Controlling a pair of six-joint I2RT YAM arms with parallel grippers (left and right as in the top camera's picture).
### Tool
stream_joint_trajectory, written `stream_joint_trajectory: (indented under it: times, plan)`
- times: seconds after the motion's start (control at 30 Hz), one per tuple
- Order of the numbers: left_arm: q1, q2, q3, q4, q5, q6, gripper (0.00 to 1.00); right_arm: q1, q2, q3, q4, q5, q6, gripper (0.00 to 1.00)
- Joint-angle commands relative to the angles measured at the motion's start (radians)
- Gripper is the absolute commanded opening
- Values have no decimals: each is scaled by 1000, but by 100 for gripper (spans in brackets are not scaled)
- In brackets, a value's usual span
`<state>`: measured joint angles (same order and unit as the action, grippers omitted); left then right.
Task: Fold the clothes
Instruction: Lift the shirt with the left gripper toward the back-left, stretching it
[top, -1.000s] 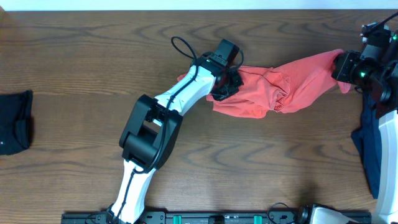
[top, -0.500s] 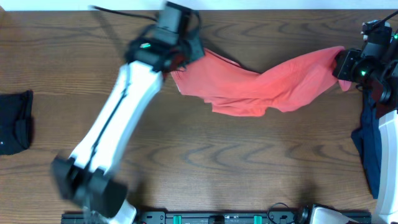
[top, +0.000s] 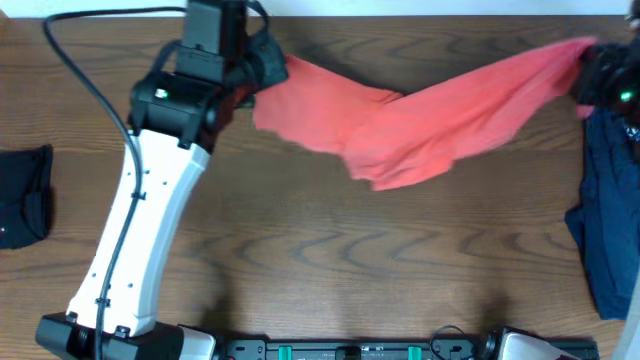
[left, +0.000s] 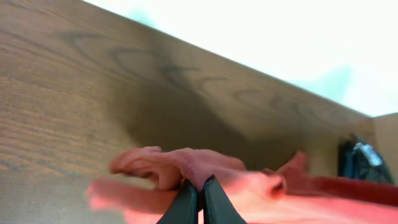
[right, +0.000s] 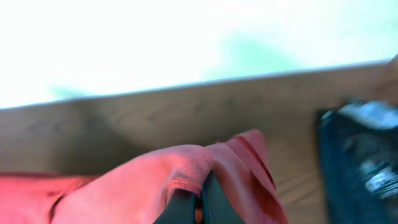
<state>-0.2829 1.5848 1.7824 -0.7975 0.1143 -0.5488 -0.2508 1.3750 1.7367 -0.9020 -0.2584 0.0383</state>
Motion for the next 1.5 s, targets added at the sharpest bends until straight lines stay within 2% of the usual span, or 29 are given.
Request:
stream_joint_trajectory:
  times: [0.0, 0.17, 0.3, 0.53, 0.77, 0.93, 1.2, 1.47]
  plan:
    - [82, -2, 119, 34, 128, -3, 6, -27, -18, 95, -27, 65, -36, 1]
    - [216, -2, 261, 109, 337, -103, 6, -31, -10, 113, -91, 64, -40, 1]
    - [326, -2, 346, 197, 502, -230, 6, -30, 18, 113, -128, 63, -40, 1]
    - [451, 4, 367, 384, 714, -476, 6, -29, 107, 113, -174, 46, -40, 1]
    - [455, 14, 367, 392, 728, -489, 6, -24, 200, 113, -174, -29, -55, 1]
    - [455, 16, 367, 392, 723, -489, 6, -10, 202, 113, -130, -43, -55, 1]
    - [455, 16, 367, 392, 713, -489, 6, 50, 218, 113, -198, -56, -70, 1]
    - [455, 16, 367, 388, 713, -489, 6, 82, 218, 135, -137, -60, -88, 1]
